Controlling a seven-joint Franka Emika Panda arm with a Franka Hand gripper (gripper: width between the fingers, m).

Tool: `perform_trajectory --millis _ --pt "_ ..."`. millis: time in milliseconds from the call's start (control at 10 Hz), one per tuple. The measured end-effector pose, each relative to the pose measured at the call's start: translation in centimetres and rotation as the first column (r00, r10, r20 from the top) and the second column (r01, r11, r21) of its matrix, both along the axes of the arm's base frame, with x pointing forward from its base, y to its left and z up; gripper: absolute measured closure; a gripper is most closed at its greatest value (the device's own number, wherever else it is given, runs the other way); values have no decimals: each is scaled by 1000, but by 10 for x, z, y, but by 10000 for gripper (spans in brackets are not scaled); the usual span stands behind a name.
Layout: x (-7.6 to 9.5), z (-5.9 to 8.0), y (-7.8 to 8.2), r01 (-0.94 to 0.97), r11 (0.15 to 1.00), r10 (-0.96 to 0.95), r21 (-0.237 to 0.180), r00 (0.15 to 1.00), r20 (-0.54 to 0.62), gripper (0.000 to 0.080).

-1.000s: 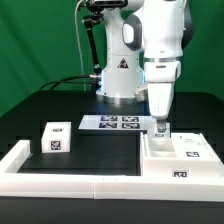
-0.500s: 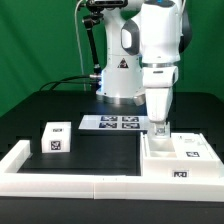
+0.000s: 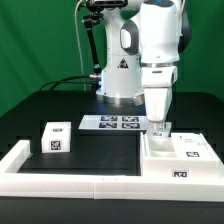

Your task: Assemble cabinet

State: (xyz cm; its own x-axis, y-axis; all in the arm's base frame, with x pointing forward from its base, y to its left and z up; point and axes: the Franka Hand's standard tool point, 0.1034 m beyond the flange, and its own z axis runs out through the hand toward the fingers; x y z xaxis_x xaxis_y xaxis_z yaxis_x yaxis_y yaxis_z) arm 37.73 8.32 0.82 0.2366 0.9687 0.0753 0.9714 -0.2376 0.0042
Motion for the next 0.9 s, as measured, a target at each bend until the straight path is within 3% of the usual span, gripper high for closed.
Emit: perform_trajectory --millis 400,600,900 --pt "2 3 -2 -3 1000 2 -12 1000 -10 731" --pt "12 16 -5 -11 999 10 -39 1000 -21 731" --pt "43 43 -15 -44 996 43 -82 999 -23 731"
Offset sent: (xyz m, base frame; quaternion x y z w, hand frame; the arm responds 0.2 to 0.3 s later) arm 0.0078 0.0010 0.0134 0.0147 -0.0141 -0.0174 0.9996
